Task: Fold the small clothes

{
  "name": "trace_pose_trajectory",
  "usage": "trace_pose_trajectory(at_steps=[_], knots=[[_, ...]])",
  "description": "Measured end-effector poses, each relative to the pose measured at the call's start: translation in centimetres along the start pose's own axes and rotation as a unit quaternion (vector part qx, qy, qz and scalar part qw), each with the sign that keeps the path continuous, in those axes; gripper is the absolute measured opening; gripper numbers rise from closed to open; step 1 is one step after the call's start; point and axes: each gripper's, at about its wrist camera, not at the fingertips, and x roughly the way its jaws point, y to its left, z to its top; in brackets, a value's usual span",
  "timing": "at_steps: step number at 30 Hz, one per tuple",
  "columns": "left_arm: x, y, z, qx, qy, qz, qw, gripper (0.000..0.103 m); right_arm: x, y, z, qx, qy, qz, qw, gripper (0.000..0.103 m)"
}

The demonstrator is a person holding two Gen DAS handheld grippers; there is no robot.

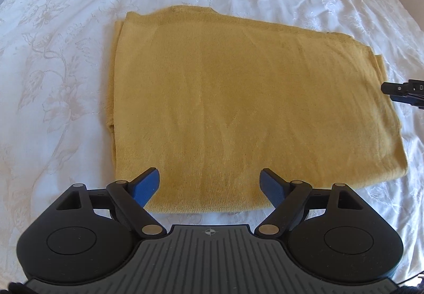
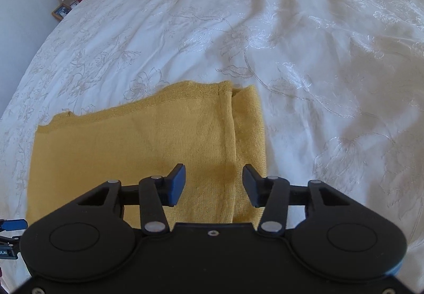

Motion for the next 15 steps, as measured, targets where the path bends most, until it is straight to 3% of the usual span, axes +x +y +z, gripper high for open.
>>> trace_pose_trajectory(at_steps=[3, 4, 5, 10, 15], knots=[[0.2, -0.2, 0.6, 0.0, 0.002, 0.001, 1.0, 0.082, 0.9, -0.6, 0.2, 0.011, 0.013, -0.002, 1.0, 0.039], [0.2, -0.2, 0.8, -0.001, 0.002, 0.0, 1.0, 0.082, 1.0, -0.7, 0.3, 0.015, 0.015, 0.0, 1.0, 0.012], [0.2, -0.3, 1.0, 0.0, 0.001, 0.0, 1.0, 0.082, 0.9, -0.7, 0.3, 0.015, 0.016, -0.004, 1.0, 0.009], [-0.1, -1.2, 3.1, -0.003, -0.007, -0.009, 0.9999, 0.082, 0.5, -1.5, 0.5, 0.011, 0.011, -0.038, 0.999, 0.008], [0.4, -2.7, 7.1, 0.003, -0.015, -0.014, 0.9998, 0.082, 0.6, -2.1, 0.3, 0.033, 0.006, -0.011, 0.999, 0.011]])
